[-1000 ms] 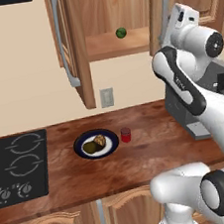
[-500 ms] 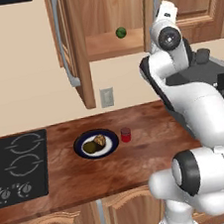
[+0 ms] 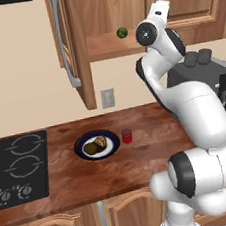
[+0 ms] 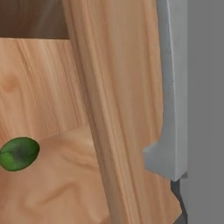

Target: Pick the avocado and bread from the counter and place them on the plate. Then pick the jam from the cabinet and place it next to the plate. Lastly close the cabinet door.

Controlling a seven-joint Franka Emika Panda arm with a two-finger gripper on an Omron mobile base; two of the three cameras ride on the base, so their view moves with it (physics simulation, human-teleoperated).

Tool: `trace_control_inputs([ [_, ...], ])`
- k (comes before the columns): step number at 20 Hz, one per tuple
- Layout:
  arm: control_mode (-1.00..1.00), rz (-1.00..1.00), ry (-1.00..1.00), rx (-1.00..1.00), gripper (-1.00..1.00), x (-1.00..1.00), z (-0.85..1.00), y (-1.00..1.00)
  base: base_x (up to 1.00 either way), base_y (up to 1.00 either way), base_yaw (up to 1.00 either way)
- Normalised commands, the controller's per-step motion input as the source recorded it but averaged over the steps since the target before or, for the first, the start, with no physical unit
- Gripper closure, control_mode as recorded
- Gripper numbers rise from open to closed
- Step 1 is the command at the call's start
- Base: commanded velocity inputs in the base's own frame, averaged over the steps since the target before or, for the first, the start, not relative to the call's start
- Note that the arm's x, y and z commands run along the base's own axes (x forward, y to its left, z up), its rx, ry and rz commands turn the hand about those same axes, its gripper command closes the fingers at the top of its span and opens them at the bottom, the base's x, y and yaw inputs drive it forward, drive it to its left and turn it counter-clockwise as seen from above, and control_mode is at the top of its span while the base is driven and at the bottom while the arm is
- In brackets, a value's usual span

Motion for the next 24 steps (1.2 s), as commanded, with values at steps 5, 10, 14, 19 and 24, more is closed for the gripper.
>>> trace_control_inputs([
  [5,-1.00,-0.09,0.08,0.15,-1.00,-0.49,0.39,-0.19,0.00,0.00,0.00],
  [10,-1.00,-0.26,0.00,0.12,-1.00,-0.62,0.22,-0.29,0.00,0.00,0.00],
  [14,-1.00,-0.31,0.01,0.10,-1.00,-0.77,0.00,-0.01,0.00,0.00,0.00],
  [19,-1.00,-0.14,0.01,0.13,-1.00,-0.98,0.00,0.20,0.00,0.00,0.00],
  [24,-1.00,0.05,-0.05,0.11,-1.00,-1.00,0.00,0.29,0.00,0.00,0.00],
])
